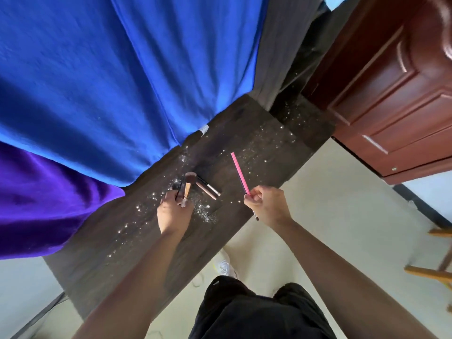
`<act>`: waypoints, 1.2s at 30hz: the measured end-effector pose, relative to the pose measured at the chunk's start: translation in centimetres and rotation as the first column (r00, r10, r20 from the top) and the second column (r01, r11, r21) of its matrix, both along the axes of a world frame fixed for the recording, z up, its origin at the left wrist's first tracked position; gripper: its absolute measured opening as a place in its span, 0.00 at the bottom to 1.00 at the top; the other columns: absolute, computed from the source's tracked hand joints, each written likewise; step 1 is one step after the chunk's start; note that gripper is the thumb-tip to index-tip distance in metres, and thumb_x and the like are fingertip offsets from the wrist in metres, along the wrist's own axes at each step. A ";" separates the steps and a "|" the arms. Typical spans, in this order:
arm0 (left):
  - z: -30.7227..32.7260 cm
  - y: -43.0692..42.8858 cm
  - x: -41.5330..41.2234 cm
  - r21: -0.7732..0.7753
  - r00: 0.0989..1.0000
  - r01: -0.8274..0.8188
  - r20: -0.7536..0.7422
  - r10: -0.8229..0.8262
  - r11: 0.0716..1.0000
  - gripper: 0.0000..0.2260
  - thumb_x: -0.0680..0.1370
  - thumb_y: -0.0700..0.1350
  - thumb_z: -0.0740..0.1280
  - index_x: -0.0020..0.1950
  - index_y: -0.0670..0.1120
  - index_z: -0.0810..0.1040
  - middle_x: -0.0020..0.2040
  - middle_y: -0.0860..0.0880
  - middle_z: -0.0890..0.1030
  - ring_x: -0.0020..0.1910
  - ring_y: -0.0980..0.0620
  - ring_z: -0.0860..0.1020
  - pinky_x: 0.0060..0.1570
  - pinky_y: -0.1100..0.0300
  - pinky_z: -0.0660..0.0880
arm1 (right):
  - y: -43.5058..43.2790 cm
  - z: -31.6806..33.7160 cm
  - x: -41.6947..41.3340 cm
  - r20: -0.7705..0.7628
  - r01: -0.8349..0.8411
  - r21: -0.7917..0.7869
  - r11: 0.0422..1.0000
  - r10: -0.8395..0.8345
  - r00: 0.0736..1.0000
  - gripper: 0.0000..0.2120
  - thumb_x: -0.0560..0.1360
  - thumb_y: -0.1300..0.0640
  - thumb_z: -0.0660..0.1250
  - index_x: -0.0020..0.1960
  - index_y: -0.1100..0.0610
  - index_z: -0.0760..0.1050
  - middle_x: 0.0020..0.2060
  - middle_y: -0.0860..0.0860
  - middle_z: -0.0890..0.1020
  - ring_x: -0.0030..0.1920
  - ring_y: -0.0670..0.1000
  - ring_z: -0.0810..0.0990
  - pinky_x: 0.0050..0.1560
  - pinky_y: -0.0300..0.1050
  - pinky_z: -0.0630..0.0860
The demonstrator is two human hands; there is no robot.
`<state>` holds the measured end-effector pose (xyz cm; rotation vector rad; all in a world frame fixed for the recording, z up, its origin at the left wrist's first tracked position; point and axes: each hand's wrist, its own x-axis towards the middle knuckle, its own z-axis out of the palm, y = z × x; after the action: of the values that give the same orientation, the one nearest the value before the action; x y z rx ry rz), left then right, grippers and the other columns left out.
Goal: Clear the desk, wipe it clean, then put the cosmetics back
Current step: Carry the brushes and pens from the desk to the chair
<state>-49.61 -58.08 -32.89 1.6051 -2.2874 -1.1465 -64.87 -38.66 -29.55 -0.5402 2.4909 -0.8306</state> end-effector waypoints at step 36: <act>11.7 81.0 -24.1 0.037 0.507 0.838 -0.421 -0.752 0.544 0.07 0.74 0.43 0.71 0.50 0.52 0.77 0.44 0.52 0.80 0.38 0.52 0.77 0.37 0.58 0.75 | 80.8 6.8 -0.9 -0.068 0.855 -0.313 0.413 -0.908 0.414 0.06 0.72 0.49 0.73 0.38 0.45 0.77 0.29 0.37 0.79 0.32 0.34 0.79 0.31 0.24 0.69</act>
<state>-73.71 22.96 -21.17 0.1471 -2.7231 -1.7499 -65.72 42.18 -22.72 0.8516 2.8411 -1.5205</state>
